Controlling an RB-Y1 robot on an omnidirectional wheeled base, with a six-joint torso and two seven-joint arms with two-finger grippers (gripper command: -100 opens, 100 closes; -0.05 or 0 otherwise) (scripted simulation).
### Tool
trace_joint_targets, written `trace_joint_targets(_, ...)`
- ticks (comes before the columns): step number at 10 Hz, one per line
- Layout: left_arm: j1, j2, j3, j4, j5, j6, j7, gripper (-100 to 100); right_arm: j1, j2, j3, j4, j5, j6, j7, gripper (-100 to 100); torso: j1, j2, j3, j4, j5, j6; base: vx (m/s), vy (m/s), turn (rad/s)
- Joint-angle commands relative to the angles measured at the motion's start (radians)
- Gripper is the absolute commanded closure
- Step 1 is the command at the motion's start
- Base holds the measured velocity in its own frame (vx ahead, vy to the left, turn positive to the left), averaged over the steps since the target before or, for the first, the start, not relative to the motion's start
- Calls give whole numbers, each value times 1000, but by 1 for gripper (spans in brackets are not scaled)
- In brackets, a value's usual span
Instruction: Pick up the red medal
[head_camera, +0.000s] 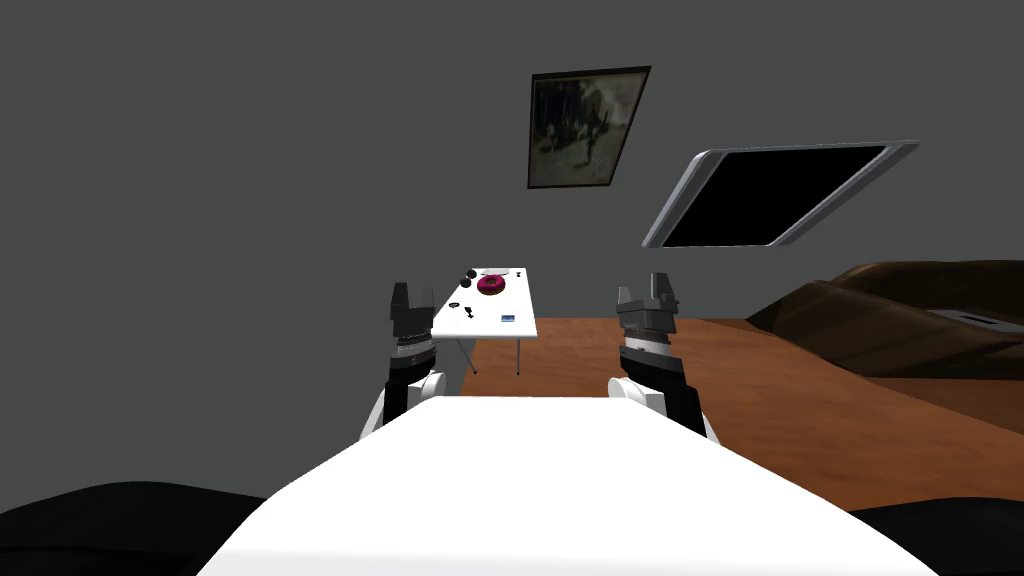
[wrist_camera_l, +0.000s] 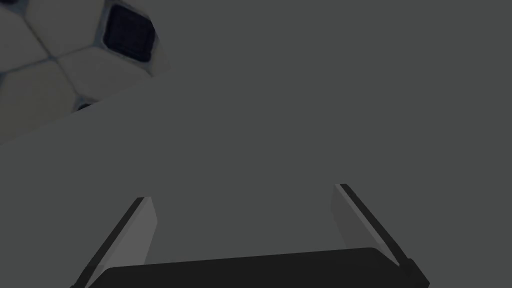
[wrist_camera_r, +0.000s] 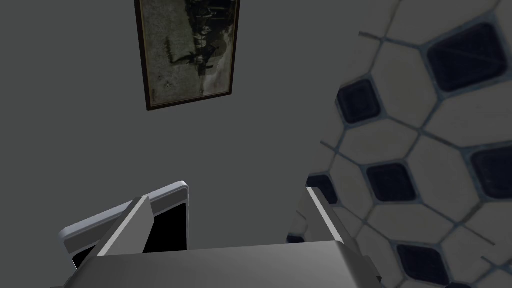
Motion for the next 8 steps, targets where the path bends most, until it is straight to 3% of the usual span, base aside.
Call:
trace_joint_targets(1, 0, 39, 2, 20, 0, 5, -14, -100, 0, 0, 0, 0, 0, 0, 0, 0, 0, 0, 0, 0, 0, 0, 9, 0, -20)
trace_joint_targets(3, -2, 84, 6, 69, -2, 16, -46, -100, 0, 0, 0, 0, 0, 0, 0, 0, 0, -1, -1, 0, 0, 0, 27, 2, -32)
trace_joint_targets(8, -9, 135, 16, 192, -10, 44, -124, -100, 0, 0, 0, 0, 0, 0, 0, 0, 1, -3, -2, -1, 0, 0, 39, 13, -34)
